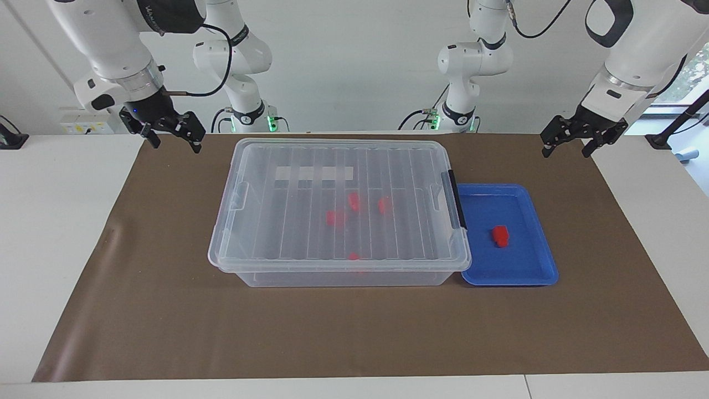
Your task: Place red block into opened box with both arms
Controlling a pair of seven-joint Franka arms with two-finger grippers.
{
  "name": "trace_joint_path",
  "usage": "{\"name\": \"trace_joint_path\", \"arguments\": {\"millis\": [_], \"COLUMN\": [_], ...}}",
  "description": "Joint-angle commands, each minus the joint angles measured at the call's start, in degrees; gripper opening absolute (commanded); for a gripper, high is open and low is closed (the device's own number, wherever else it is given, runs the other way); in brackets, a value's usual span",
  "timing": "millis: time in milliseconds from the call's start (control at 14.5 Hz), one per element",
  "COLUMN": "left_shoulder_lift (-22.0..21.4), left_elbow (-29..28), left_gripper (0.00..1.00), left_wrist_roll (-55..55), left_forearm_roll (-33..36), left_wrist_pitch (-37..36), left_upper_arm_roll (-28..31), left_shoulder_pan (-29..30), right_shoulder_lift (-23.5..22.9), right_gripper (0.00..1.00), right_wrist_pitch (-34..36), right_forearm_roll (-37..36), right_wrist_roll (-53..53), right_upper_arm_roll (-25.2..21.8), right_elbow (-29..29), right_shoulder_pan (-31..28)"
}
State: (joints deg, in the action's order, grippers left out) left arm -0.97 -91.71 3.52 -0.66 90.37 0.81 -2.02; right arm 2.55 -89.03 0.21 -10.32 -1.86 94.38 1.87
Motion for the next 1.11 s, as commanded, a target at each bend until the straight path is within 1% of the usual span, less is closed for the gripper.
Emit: {"name": "trace_joint_path", "arguments": {"millis": [0, 138, 207, 276, 345, 484, 760, 1036], "left_shoulder_lift": [-1.58, -1.58, -1.58, -1.58, -1.58, -1.58, -1.58, -1.58], "left_elbow": [-1.8, -1.8, -1.8, -1.8, -1.8, -1.8, -1.8, -1.8], "left_gripper": [1.0, 1.0, 1.0, 1.0, 1.0, 1.0, 1.0, 1.0], "left_wrist_roll": [0.09, 0.17, 0.09, 0.17, 0.09, 0.17, 0.17, 0.17], "left_forearm_roll": [1.27, 1.27, 1.27, 1.27, 1.27, 1.27, 1.27, 1.27], "left_wrist_pitch": [0.77, 0.77, 0.68, 0.68, 0.77, 0.68, 0.68, 0.77], "left_upper_arm_roll": [-0.02, -0.02, -0.02, -0.02, -0.02, -0.02, -0.02, -0.02], "left_shoulder_pan": [0.0, 0.0, 0.0, 0.0, -0.09, 0.0, 0.0, 0.0], "right_shoulder_lift": [3.86, 7.11, 6.86, 5.81, 4.06, 2.21, 0.97, 0.71], "right_gripper": [1.0, 1.0, 1.0, 1.0, 1.0, 1.0, 1.0, 1.0], "right_wrist_pitch": [-8.4, -18.68, -21.16, -22.32, -23.55, -25.14, -25.85, -26.28], "right_forearm_roll": [1.02, 1.11, 1.11, 1.11, 1.11, 1.11, 1.11, 1.11], "right_wrist_roll": [1.18, 1.1, 0.57, -0.04, -0.83, -1.1, -1.1, -1.01], "right_upper_arm_roll": [0.46, 0.54, 0.55, 0.46, 0.46, 0.46, 0.46, 0.46], "right_elbow": [9.81, 19.83, 21.7, 21.72, 21.55, 21.54, 21.89, 23.21], "right_shoulder_pan": [-0.38, 0.32, 1.54, 2.78, 2.96, 2.96, 2.96, 2.88]}}
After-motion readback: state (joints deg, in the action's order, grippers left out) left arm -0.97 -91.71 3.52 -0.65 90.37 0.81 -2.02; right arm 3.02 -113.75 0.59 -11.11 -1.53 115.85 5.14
